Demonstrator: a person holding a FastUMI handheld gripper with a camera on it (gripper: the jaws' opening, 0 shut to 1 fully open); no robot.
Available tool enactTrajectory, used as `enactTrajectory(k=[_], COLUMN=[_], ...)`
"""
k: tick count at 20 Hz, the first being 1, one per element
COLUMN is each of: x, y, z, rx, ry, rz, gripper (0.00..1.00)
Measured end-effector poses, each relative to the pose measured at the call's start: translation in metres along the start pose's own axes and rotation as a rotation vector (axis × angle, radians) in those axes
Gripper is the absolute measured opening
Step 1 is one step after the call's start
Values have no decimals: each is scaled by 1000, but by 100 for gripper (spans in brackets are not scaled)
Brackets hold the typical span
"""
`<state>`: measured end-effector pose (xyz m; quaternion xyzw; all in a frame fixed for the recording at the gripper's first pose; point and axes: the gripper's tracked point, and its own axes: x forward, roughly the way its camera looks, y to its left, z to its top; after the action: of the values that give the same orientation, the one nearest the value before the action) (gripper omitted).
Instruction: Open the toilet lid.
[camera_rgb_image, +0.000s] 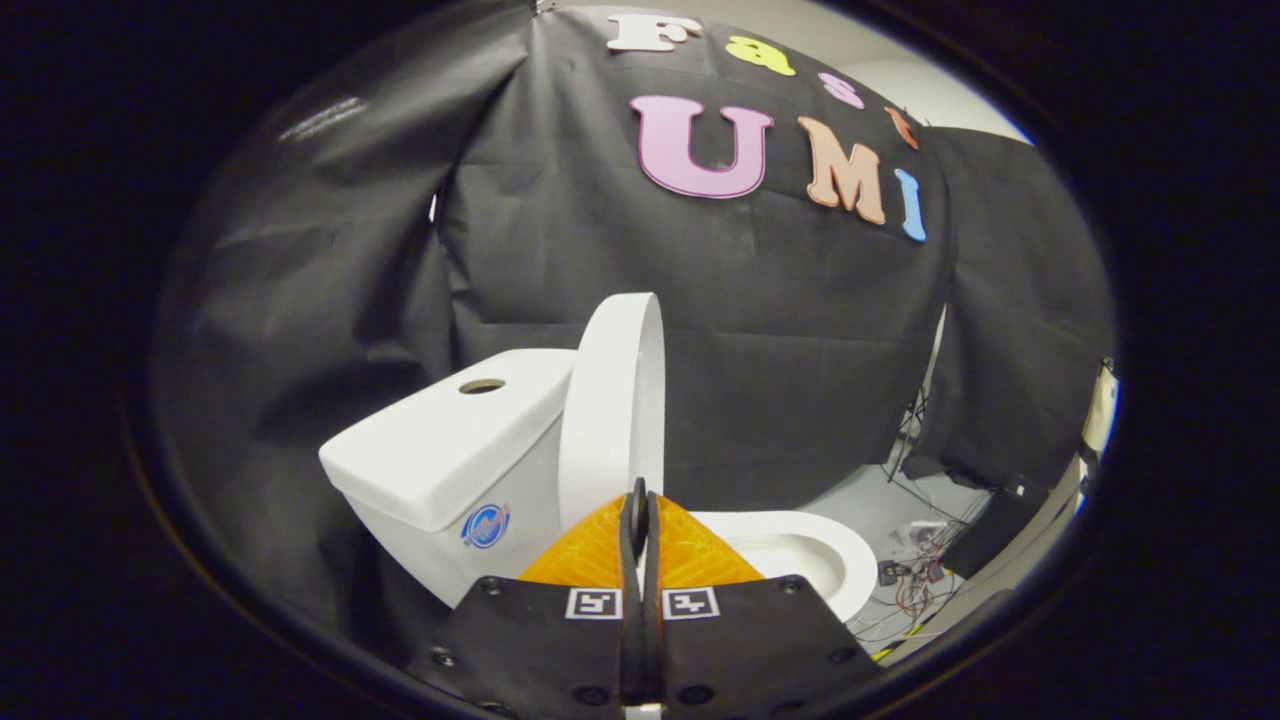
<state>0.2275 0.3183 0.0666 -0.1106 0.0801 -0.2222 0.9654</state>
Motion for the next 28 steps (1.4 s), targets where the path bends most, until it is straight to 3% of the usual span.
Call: enactTrajectory(k=[10, 22, 26, 28], x=[6, 6, 5, 3], y=[38, 42, 53, 59], z=[5, 7, 6, 4], rx=[-29, -51, -47, -3], ry=[-9, -44, -31, -32], rz=[16, -38, 14, 51], gripper=[1, 3, 6, 22])
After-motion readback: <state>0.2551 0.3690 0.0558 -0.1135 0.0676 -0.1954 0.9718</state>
